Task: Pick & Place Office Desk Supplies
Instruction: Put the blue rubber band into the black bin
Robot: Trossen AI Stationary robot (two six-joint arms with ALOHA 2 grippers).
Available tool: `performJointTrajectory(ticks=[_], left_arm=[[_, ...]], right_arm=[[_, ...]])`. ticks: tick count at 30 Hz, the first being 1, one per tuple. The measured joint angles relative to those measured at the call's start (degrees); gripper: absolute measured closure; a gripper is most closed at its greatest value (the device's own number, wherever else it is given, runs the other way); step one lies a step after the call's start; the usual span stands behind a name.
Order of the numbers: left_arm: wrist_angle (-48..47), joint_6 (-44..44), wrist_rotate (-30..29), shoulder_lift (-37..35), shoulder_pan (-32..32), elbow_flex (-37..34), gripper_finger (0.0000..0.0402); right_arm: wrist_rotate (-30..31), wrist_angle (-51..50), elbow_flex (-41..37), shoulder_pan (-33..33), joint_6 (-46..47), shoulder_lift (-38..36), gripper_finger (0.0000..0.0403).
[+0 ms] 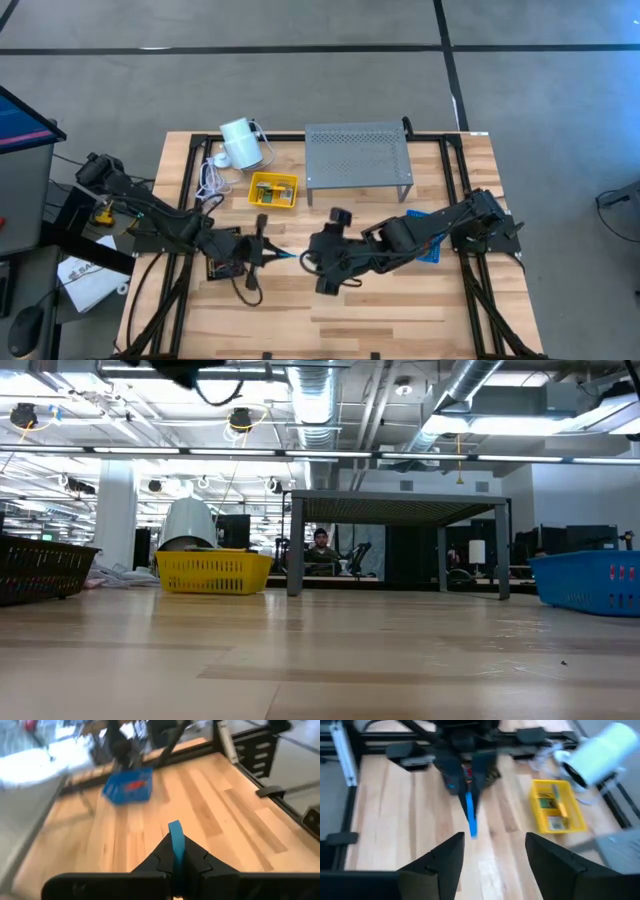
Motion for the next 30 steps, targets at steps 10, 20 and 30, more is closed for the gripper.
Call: performJointTrajectory(ticks=[10, 20, 30], left_arm=[[-24.4, -28.1, -4.0, -20.8, -7.1, 0.0, 0.0401], [-34.5, -39.6, -2.6, -30.3, -14.3, 0.0, 0.0401], [-36.9, -39.0, -2.6, -28.2, -15.6, 0.0, 0.0401]], right_arm=[[1.9, -9.4, 0.1, 2.3, 5.3, -4.5, 0.0232], [19.1, -24.8, -3.0, 8.5, 23.1, -12.2, 0.0259], [21.5, -20.2, -32.4, 11.9, 37.0, -33.3, 0.0257]])
